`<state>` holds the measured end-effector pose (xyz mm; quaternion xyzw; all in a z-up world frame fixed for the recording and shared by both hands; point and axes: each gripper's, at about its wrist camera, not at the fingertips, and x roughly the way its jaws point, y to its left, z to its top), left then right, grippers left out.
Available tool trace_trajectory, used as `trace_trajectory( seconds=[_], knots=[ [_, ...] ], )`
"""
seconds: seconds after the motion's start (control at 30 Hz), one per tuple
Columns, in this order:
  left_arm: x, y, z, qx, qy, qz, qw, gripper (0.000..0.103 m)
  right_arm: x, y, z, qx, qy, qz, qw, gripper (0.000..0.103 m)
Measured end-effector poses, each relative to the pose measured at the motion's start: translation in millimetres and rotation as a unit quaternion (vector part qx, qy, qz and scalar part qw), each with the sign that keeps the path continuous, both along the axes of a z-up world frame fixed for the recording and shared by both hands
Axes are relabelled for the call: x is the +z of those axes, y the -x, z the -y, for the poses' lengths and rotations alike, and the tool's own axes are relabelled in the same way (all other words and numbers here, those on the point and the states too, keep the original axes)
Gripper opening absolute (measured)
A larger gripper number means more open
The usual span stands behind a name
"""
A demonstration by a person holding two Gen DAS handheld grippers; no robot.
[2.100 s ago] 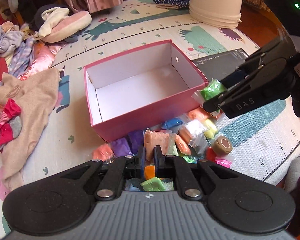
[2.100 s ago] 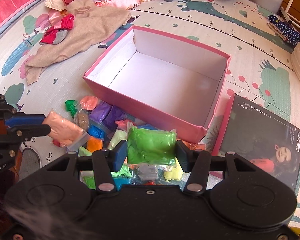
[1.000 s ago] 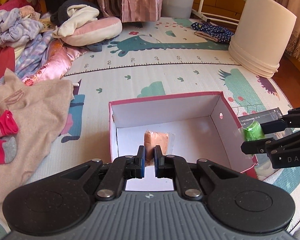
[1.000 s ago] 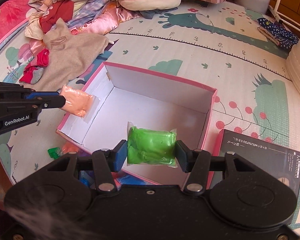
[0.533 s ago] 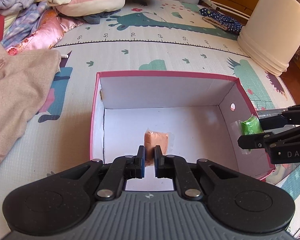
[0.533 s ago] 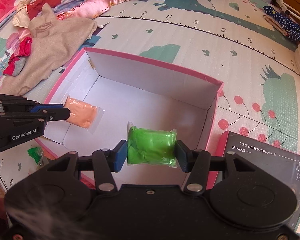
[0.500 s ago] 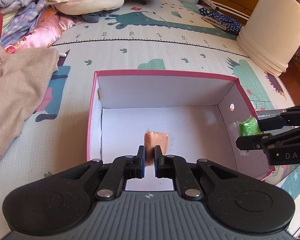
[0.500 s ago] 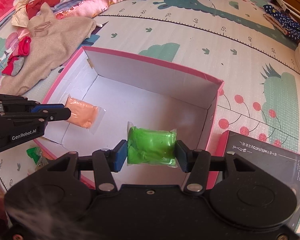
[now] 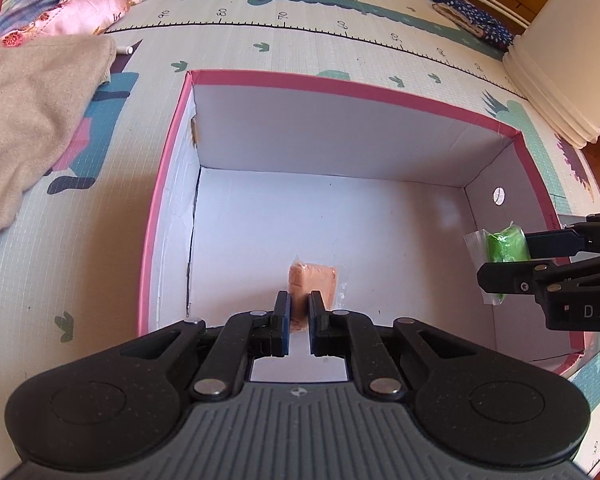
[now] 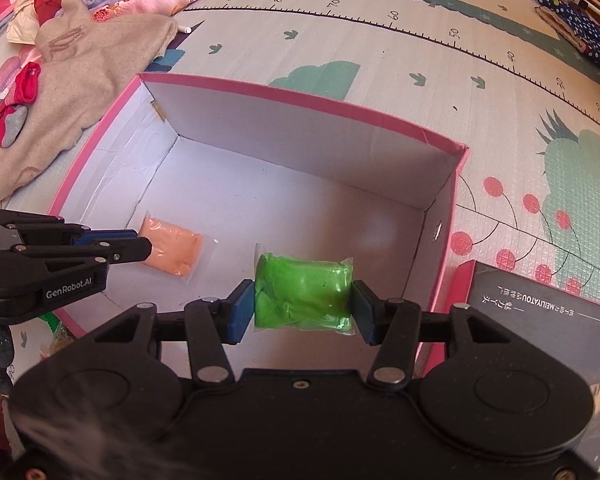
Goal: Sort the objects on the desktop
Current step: 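Carry both packets over the pink shoebox and lower them inside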
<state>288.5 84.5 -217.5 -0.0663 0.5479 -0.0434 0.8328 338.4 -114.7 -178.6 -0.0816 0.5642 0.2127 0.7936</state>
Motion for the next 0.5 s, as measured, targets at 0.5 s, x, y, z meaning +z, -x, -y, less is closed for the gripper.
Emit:
trace_trajectory(
  seconds=[0.5],
  knots=[
    [-19, -5, 8, -0.005, -0.059, -0.016, 0.9981, 0.008, -20, -18, -9, 0.0, 0.01, -0.016, 1.0, 0.052]
  ],
)
